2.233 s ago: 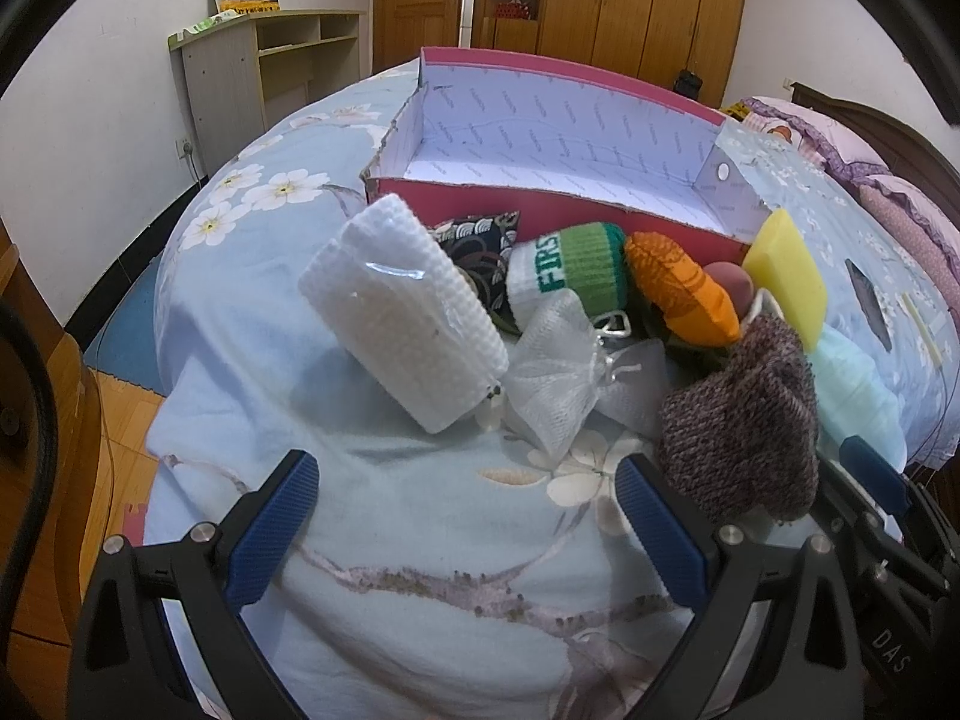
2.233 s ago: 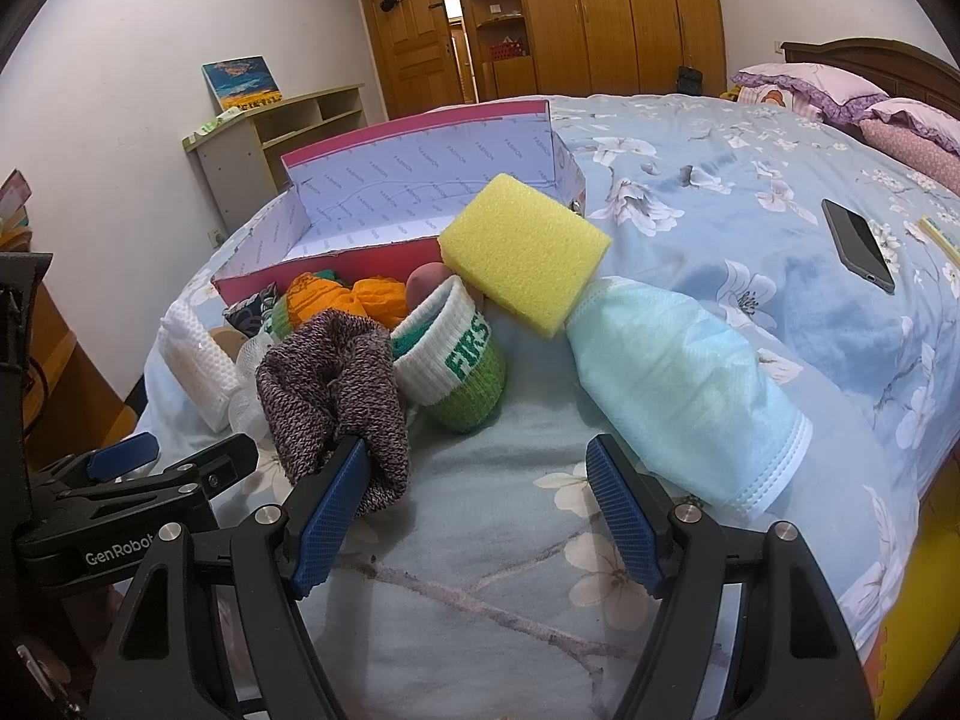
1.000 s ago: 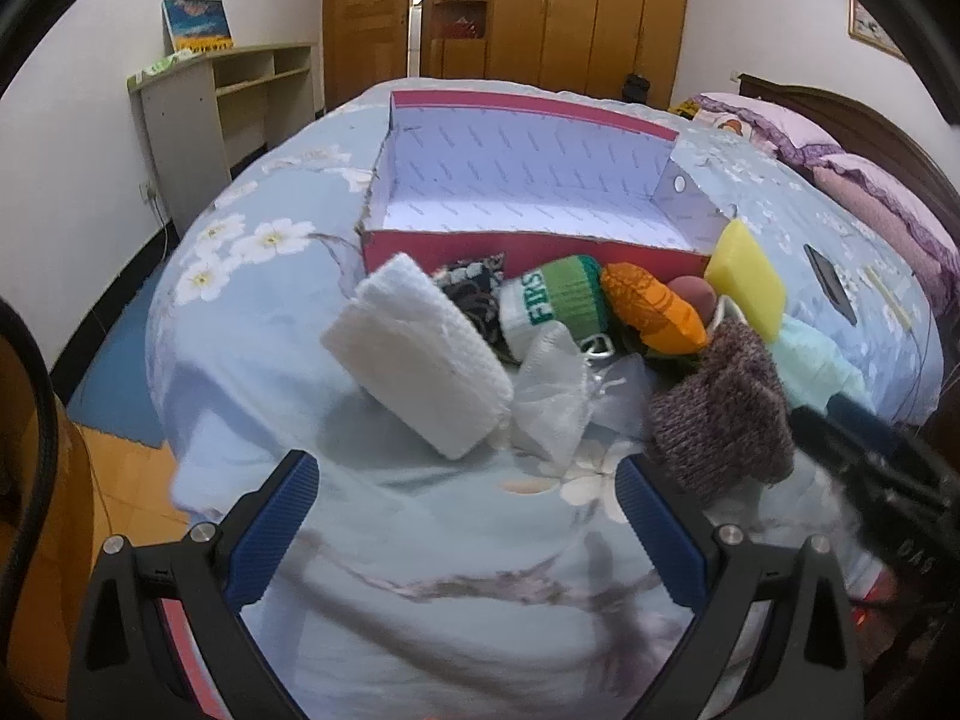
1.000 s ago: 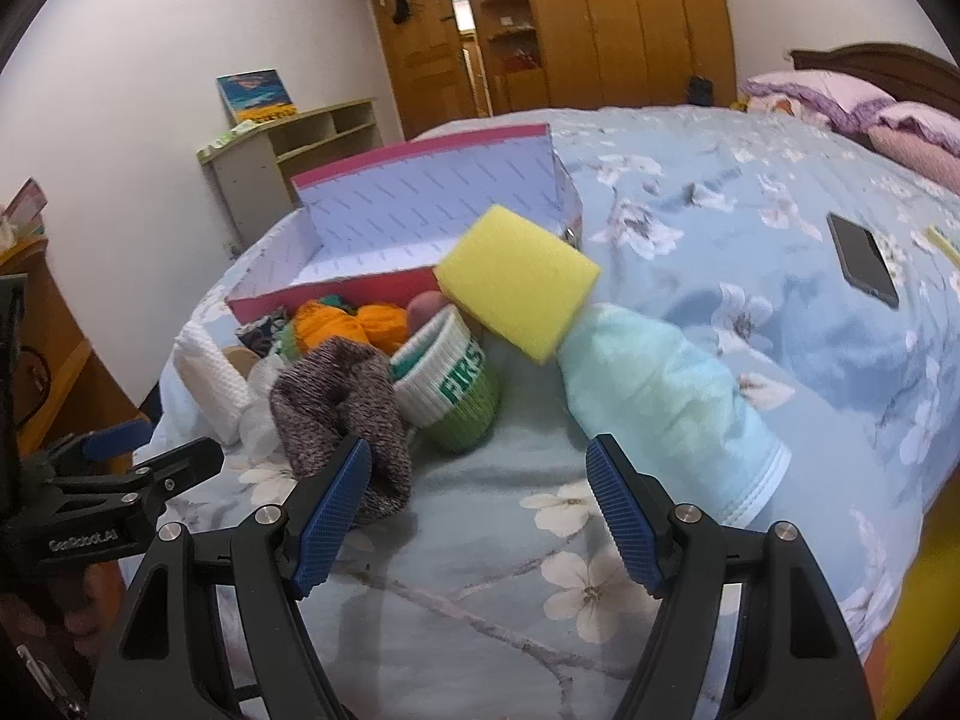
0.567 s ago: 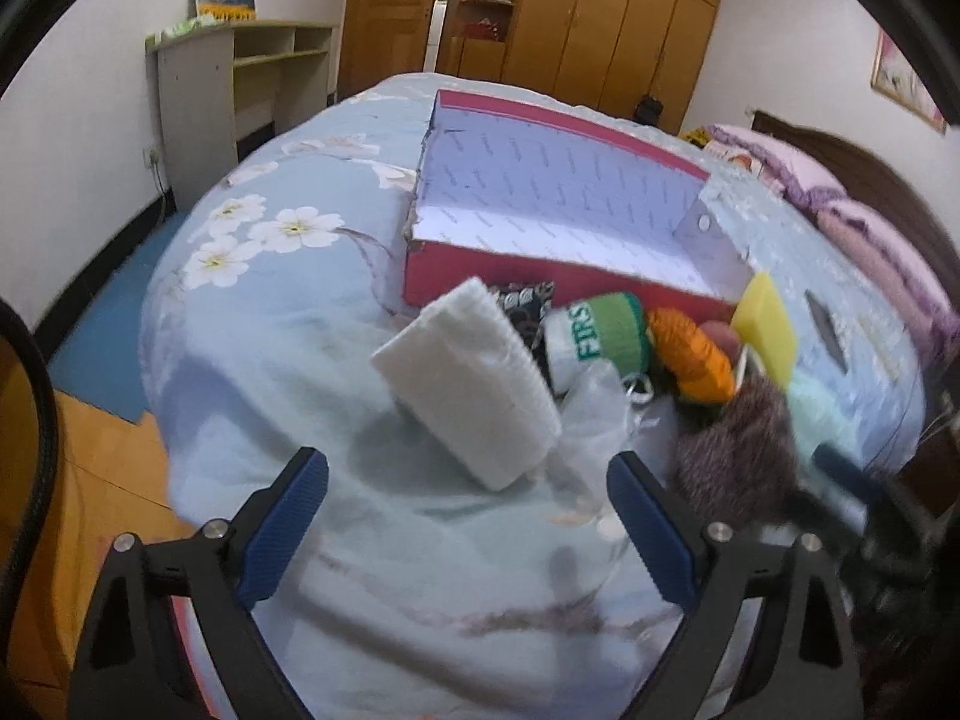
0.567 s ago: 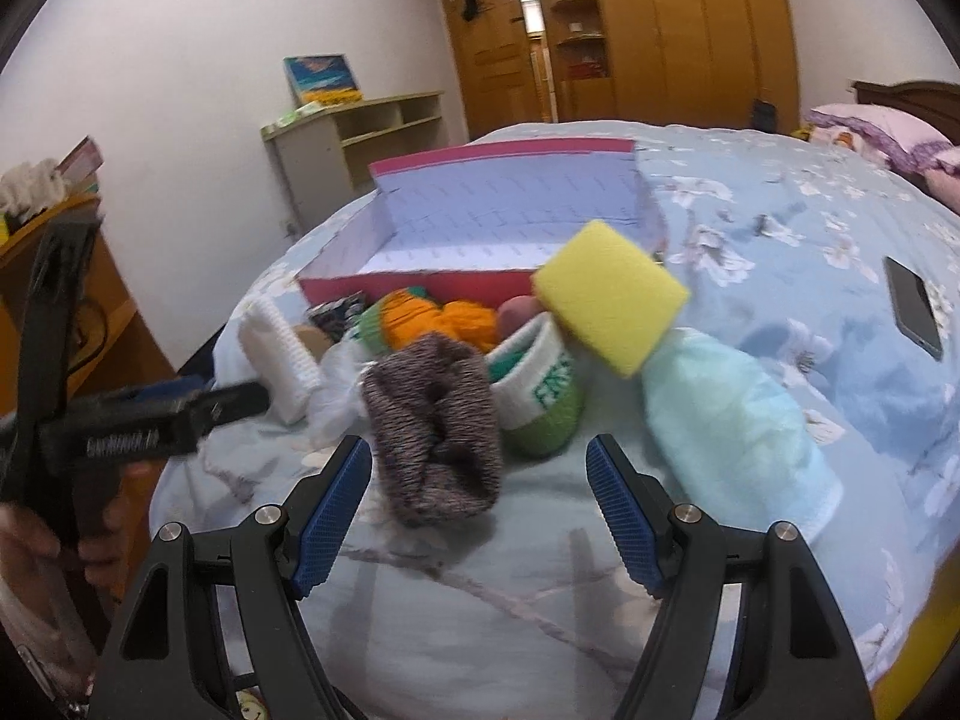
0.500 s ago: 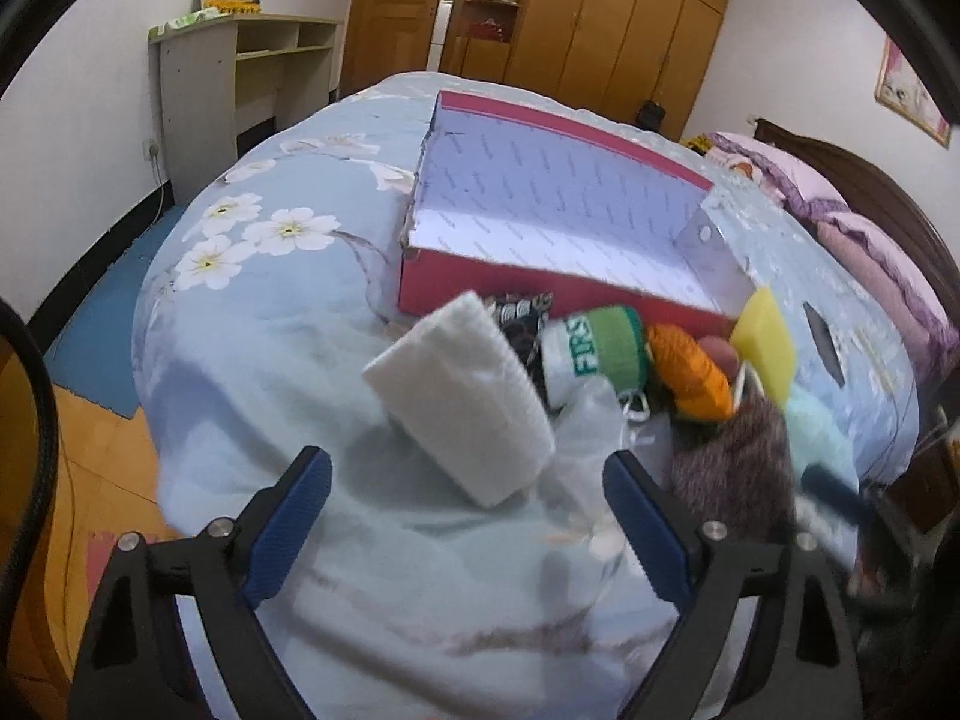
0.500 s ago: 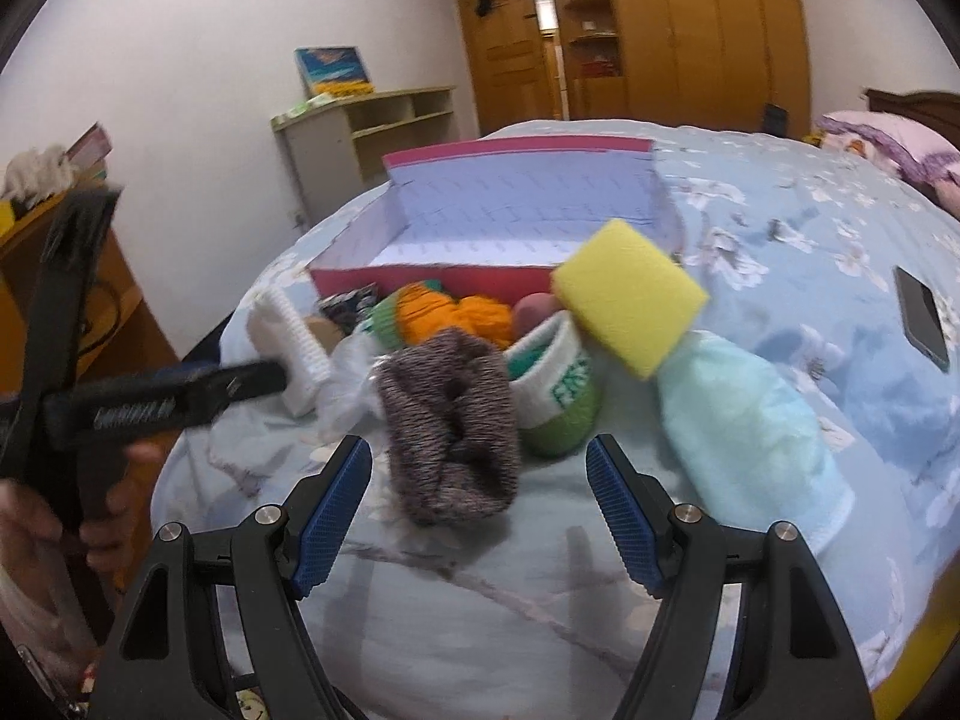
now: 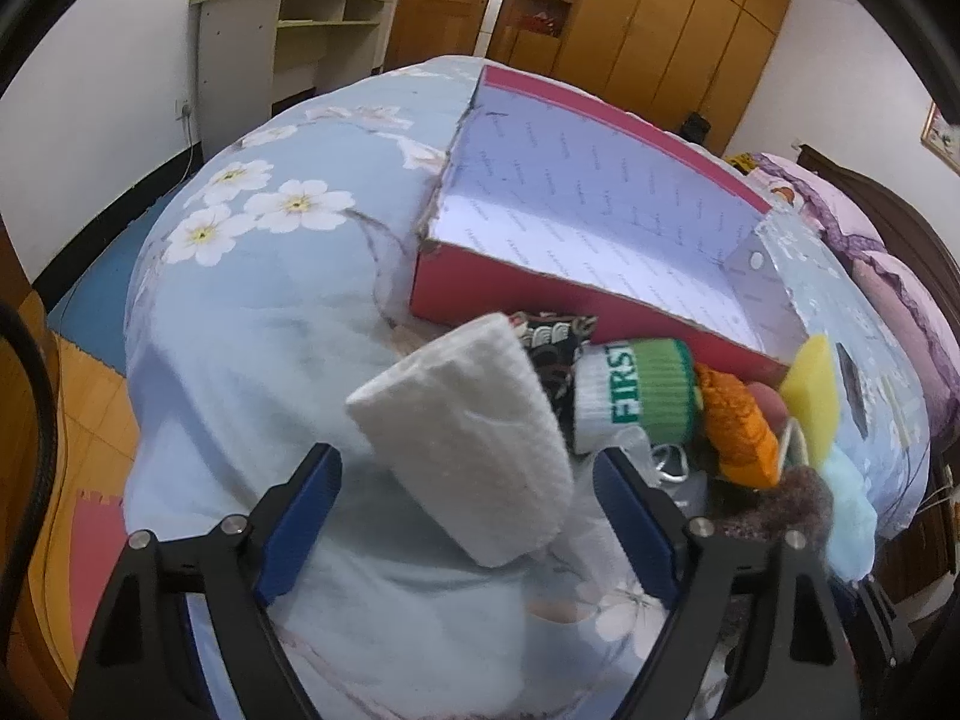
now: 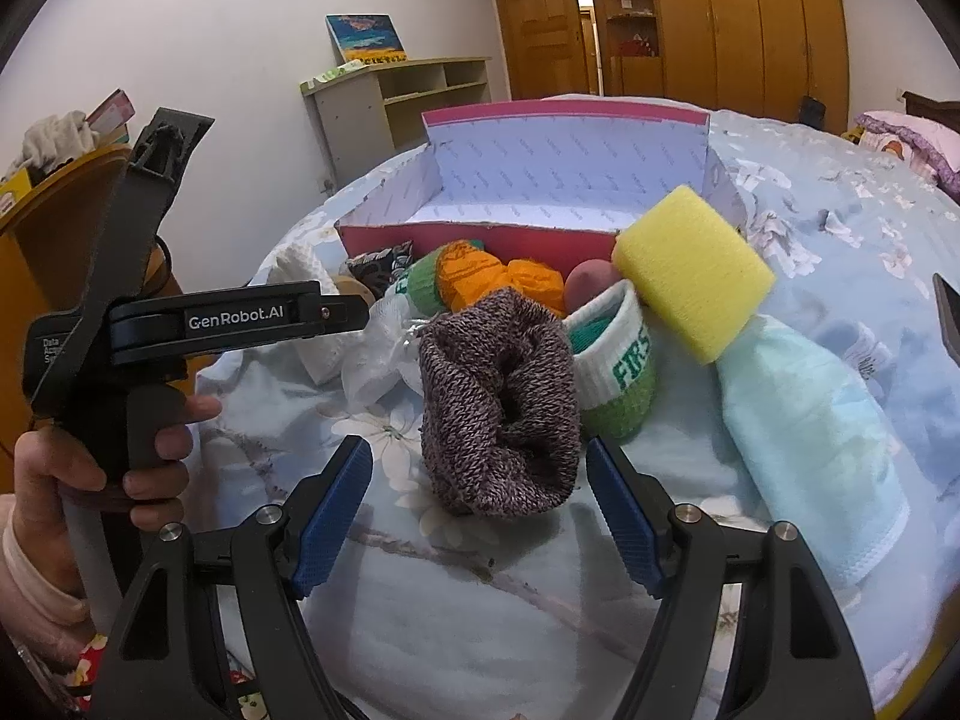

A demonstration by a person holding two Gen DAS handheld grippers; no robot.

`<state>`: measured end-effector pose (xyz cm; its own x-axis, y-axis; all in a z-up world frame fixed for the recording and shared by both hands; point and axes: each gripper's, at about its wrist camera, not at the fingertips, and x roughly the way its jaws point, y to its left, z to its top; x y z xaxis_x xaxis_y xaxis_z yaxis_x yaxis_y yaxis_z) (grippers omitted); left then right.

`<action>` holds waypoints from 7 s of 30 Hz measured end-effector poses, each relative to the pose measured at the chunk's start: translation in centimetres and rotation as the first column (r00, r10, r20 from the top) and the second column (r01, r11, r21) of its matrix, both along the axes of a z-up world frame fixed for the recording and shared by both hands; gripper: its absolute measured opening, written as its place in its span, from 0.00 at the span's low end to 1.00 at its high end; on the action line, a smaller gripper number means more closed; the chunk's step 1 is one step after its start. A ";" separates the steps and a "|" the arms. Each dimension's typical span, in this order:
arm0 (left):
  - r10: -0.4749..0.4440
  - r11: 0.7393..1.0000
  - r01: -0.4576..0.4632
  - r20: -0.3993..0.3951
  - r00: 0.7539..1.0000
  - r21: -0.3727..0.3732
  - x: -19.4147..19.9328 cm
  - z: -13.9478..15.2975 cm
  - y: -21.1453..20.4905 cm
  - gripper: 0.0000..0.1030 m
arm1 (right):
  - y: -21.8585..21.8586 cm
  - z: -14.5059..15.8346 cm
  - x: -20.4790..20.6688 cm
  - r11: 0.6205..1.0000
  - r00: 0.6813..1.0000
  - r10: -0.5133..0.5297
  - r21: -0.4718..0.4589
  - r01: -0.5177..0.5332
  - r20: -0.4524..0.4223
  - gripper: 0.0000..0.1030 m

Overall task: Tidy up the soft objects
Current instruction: 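Grasp the white waffle cloth with the left tool while the right tool grasps the brown knit sock, then lift the white cloth with the left tool while the right tool carries the sock over the box, then lower and release the white cloth into the box while the right tool releases the sock there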

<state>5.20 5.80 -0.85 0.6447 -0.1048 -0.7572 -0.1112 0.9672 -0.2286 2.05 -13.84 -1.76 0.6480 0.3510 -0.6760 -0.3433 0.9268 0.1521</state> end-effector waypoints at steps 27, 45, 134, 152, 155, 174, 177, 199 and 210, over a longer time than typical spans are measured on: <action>-0.094 0.996 0.093 0.084 0.992 0.013 -3.2 1.5 0.6 0.35 | -0.9 1.7 -1.3 0.998 0.997 0.021 0.052 -0.026 0.080 0.23; -0.164 0.986 0.158 0.132 0.978 0.055 -3.1 3.9 -0.7 0.35 | -0.9 4.3 -1.9 0.996 0.984 0.072 0.035 -0.079 0.160 0.23; -0.254 0.963 0.233 0.175 0.951 0.133 0.4 8.2 -3.5 0.35 | -4.4 11.9 1.0 0.999 0.954 0.037 -0.030 -0.029 0.297 0.26; -0.263 0.955 0.229 0.182 0.947 0.189 5.2 9.7 -4.0 0.35 | -4.7 10.9 8.2 0.999 0.971 0.009 -0.040 0.001 0.239 0.26; -0.256 0.955 0.222 0.169 0.952 0.196 6.8 9.5 -4.0 0.35 | -4.7 10.5 9.6 0.999 0.974 0.013 -0.051 -0.002 0.225 0.26; -0.228 0.952 0.209 0.058 0.972 0.225 16.1 5.3 -4.2 0.35 | -5.5 7.0 18.8 0.997 0.994 -0.011 -0.074 0.019 0.108 0.26; -0.223 0.950 0.205 0.053 0.973 0.237 16.8 4.9 -4.4 0.35 | -5.7 6.4 19.7 0.997 0.996 -0.015 -0.073 0.021 0.090 0.27; -0.201 0.946 0.196 -0.007 0.979 0.259 19.6 2.1 -4.5 0.62 | -5.4 3.6 23.2 0.996 1.000 -0.015 -0.091 0.015 -0.008 0.37; -0.204 0.946 0.190 0.027 0.979 0.263 18.3 3.3 -4.2 0.69 | -5.5 4.6 22.1 0.990 0.997 -0.033 -0.131 0.043 0.076 0.53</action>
<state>23.49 1.62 2.42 0.6706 -0.0393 -0.7408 0.0928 0.9952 0.0311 24.16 -19.29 2.85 0.7090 0.2352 -0.6649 -0.3129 0.9498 0.0024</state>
